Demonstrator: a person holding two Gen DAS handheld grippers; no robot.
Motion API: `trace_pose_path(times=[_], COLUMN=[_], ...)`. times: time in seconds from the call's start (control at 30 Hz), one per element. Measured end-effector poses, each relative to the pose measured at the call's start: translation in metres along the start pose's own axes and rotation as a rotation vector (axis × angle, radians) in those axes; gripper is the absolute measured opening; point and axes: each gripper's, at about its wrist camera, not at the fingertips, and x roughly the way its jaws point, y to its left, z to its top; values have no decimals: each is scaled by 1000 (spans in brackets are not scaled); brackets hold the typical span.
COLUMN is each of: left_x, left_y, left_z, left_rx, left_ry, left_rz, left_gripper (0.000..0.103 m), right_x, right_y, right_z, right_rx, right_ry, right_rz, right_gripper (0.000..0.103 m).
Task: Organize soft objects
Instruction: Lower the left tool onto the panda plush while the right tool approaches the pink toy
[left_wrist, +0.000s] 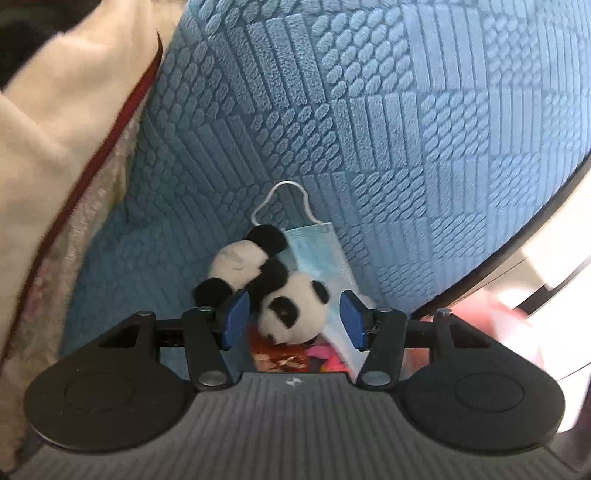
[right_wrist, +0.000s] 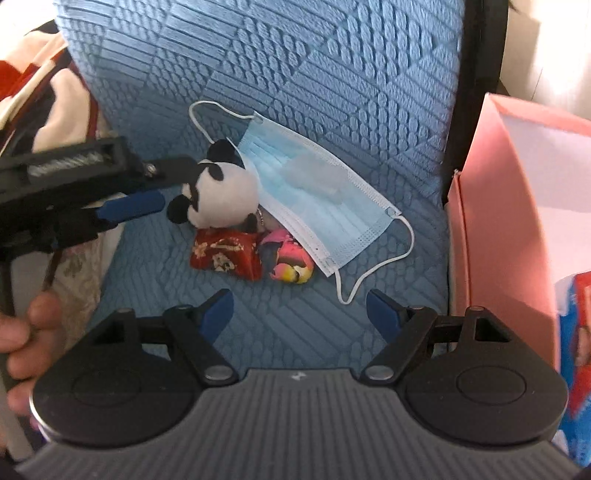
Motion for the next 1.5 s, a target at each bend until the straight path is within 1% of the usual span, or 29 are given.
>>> trace_pose_path(times=[0.07,0.1,0.23,0.27,0.3,0.33,0.4,0.5,0.6,0.67,0.73,0.77,0.83,0.93,1.07,1.17,1.37,1.5], left_x=[3,4,12,14,15,17,19,23,29,32,34,35,38,41,45,46,42,40], left_y=[5,6,11,13,14,16,18,21,25,28,31,31,33,33,35,34,35,30], left_z=[3,4,5,5,5,5,4,3,2,2,2,2,1,-1,-4,-3,-2,0], left_rx=[-51,-65,-80,-85,-93,-102,-109,-116,-138,-165,-185,-191,-207,-205,-223,-216,-204,-165], left_ry=[4,7,21,24,29,37,45,52,67,73,78,79,85,105,116,109,98,96], left_rz=[-43,-52,-46,-47,-49,-58,-74,-67,-65,-83,-94,-98,-101,-98,-111,-108,-107,-91], left_gripper=[60,59,58,56,54,53,53,53,53,53,54,55,58,59,59,59,58,54], right_x=[8,10,17,20,23,27,33,41,48,51,51,51,50,46,37,37,38,40], right_y=[0,1,4,3,2,-1,-6,-14,-21,-22,-22,-22,-23,-21,-16,-18,-21,-21], right_z=[2,3,7,9,11,12,14,15,15,16,17,17,16,15,12,11,6,5], right_rx=[11,16,3,9,18,29,50,89,134,135,129,130,146,131,96,79,77,69], right_ry=[15,17,-11,-6,2,6,18,35,50,40,41,42,49,45,28,40,59,64], right_rz=[10,15,19,26,29,32,32,45,74,76,79,91,101,99,94,85,90,77], right_gripper=[72,72,69,65,58,54,51,46,43,42,37,31,31,30,30,30,30,30])
